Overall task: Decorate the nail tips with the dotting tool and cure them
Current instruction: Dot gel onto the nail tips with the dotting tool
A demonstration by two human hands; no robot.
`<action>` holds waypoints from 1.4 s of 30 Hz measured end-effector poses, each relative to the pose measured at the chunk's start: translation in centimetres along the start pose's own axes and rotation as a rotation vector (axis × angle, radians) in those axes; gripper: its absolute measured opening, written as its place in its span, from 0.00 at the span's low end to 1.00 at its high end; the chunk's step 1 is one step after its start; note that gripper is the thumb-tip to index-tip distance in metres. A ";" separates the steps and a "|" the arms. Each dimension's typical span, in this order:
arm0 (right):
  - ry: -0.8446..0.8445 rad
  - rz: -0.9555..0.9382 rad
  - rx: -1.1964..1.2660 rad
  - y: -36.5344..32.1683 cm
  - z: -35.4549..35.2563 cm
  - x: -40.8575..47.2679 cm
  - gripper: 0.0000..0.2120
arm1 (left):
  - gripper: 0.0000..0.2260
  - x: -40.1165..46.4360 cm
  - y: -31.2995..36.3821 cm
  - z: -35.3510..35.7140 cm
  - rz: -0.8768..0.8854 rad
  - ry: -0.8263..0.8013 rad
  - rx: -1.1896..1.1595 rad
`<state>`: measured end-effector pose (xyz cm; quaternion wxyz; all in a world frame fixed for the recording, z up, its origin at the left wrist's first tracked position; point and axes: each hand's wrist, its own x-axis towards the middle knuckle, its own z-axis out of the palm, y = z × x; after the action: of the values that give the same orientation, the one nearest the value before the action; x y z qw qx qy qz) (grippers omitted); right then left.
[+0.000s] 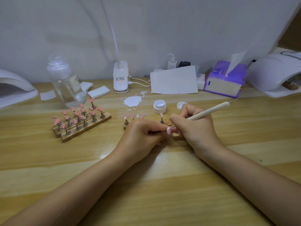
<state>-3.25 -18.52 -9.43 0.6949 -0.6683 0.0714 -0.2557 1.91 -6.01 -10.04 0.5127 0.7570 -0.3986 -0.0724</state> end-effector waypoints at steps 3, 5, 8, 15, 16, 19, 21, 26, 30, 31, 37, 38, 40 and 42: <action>0.008 0.004 0.008 0.0 0.0 0.1 0.19 | 0.08 0.0 0.2 0.0 -0.008 -0.008 0.007; 0.002 -0.002 0.001 0.1 0.0 0.1 0.19 | 0.07 0.1 0.2 0.0 -0.008 -0.014 -0.005; 0.002 -0.009 -0.006 0.1 -0.1 0.0 0.19 | 0.08 0.0 0.2 0.0 -0.005 -0.018 -0.005; 0.001 -0.014 0.016 0.3 -0.1 0.1 0.19 | 0.08 0.1 0.0 0.0 -0.003 -0.007 -0.003; 0.003 -0.016 0.017 0.3 -0.1 0.0 0.19 | 0.09 0.1 0.0 0.0 -0.004 -0.007 -0.002; 0.017 -0.014 0.030 0.3 -0.1 0.1 0.19 | 0.08 0.0 0.0 0.0 -0.007 -0.008 0.001; 0.034 -0.004 0.051 0.3 -0.1 0.1 0.20 | 0.07 0.0 0.1 0.0 -0.007 -0.009 0.003; 0.151 -0.031 0.134 0.0 -0.2 0.1 0.21 | 0.04 0.0 0.1 0.0 -0.035 0.005 -0.007; 0.253 -0.053 0.109 -0.4 -0.5 0.5 0.20 | 0.04 -0.1 0.0 0.0 -0.049 0.014 0.019; 0.264 -0.068 0.079 -0.5 -0.6 0.7 0.19 | 0.04 -0.1 0.0 0.0 -0.050 0.013 0.016; 0.229 -0.148 -0.072 -1.5 -0.8 3.1 0.16 | 0.06 -0.1 0.1 0.0 -0.055 0.026 0.025; 0.228 -0.169 -0.086 -1.6 -0.6 3.7 0.16 | 0.07 -0.1 0.2 0.0 -0.055 0.023 0.023; 0.243 -0.207 -0.107 -1.7 0.1 5.1 0.18 | 0.06 -0.1 0.2 0.0 -0.052 0.018 0.006; 0.290 -0.217 -0.114 -1.4 0.8 6.2 0.20 | 0.05 -0.1 0.1 0.0 -0.049 0.018 -0.002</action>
<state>2.09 -20.55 -6.52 0.6069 -0.6665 0.1126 -0.4181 1.77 -5.94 -9.94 0.5149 0.7666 -0.3754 -0.0786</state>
